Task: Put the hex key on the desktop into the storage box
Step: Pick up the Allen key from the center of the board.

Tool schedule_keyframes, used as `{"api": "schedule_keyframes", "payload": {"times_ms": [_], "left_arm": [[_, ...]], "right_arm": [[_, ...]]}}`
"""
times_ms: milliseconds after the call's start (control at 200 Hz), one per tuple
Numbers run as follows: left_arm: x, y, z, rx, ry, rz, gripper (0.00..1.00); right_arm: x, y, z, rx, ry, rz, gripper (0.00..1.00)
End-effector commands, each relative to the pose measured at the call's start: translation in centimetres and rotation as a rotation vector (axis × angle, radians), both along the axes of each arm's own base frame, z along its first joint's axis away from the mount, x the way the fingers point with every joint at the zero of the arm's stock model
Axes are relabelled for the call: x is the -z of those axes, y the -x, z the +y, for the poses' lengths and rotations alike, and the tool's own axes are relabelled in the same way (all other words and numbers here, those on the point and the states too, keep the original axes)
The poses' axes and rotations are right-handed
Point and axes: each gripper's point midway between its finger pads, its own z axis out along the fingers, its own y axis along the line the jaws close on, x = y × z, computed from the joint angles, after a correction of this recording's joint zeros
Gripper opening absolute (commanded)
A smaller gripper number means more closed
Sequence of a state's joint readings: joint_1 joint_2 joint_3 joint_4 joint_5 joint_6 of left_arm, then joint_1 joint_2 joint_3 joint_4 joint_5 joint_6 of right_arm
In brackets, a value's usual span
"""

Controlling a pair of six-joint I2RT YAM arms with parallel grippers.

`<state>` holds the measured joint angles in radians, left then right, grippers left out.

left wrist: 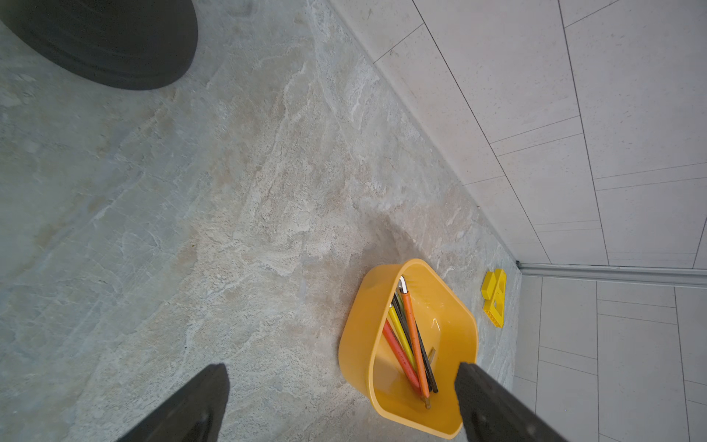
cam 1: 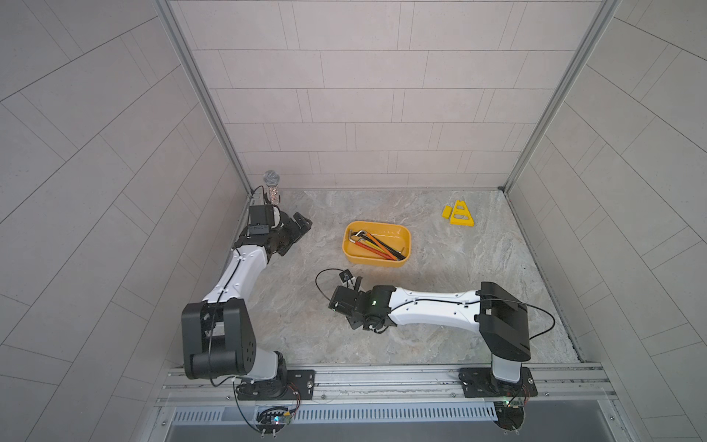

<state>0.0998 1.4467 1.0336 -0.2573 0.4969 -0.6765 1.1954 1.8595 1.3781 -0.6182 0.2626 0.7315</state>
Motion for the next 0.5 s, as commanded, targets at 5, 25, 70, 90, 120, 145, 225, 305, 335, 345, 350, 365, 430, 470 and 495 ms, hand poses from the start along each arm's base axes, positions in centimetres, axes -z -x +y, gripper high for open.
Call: {"api": "schedule_keyframes", "payload": {"times_ms": [5, 25, 70, 90, 120, 145, 225, 305, 335, 345, 350, 365, 430, 470, 495], "left_arm": [[0.2, 0.1, -0.4, 0.014, 0.002, -0.005, 1.0], [0.2, 0.1, -0.5, 0.017, 0.003, -0.005, 1.0], [0.4, 0.1, -0.7, 0.023, 0.003, 0.0, 1.0], [0.4, 0.1, -0.8, 0.026, 0.003, 0.001, 1.0], [0.5, 0.1, -0.9, 0.031, 0.002, 0.003, 1.0], [0.5, 0.1, -1.1, 0.036, 0.0, 0.004, 1.0], [0.7, 0.3, -1.8, 0.057, -0.006, 0.011, 1.0], [0.8, 0.4, -2.8, 0.085, -0.018, 0.015, 1.0], [0.8, 0.5, -3.2, 0.1, -0.025, 0.016, 1.0], [0.9, 0.5, -3.3, 0.103, -0.028, 0.017, 1.0], [0.9, 0.5, -3.4, 0.107, -0.03, 0.017, 1.0], [0.9, 0.6, -3.6, 0.113, -0.035, 0.018, 1.0], [1.0, 0.8, -4.5, 0.145, -0.061, 0.023, 1.0], [1.1, 1.0, -5.0, 0.164, -0.08, 0.026, 1.0], [1.1, 1.0, -5.3, 0.173, -0.091, 0.028, 1.0]], "right_arm": [[-2.3, -1.0, -1.7, 0.029, -0.002, -0.055, 0.0], [-2.4, -1.1, -1.9, 0.031, -0.004, -0.056, 0.0], [-2.8, -1.4, -2.3, 0.031, -0.006, -0.064, 0.0], [-3.0, -1.5, -2.4, 0.03, -0.007, -0.069, 0.0], [-3.4, -1.7, -2.7, 0.028, -0.006, -0.077, 0.0], [-3.6, -1.8, -2.9, 0.028, -0.005, -0.084, 0.0], [-4.3, -2.4, -3.7, 0.032, -0.003, -0.102, 0.0], [-4.8, -3.1, -4.8, 0.044, 0.002, -0.117, 0.0], [-5.1, -3.4, -5.2, 0.05, 0.002, -0.126, 0.0], [-5.2, -3.6, -5.3, 0.053, 0.002, -0.129, 0.0], [-5.2, -3.6, -5.4, 0.054, 0.002, -0.13, 0.0], [-5.2, -3.8, -5.7, 0.057, 0.005, -0.131, 0.0], [-5.6, -4.6, -6.7, 0.075, 0.004, -0.14, 0.0], [-5.9, -5.0, -7.3, 0.083, 0.002, -0.145, 0.0], [-6.1, -5.3, -7.6, 0.088, 0.001, -0.148, 0.0]]}}
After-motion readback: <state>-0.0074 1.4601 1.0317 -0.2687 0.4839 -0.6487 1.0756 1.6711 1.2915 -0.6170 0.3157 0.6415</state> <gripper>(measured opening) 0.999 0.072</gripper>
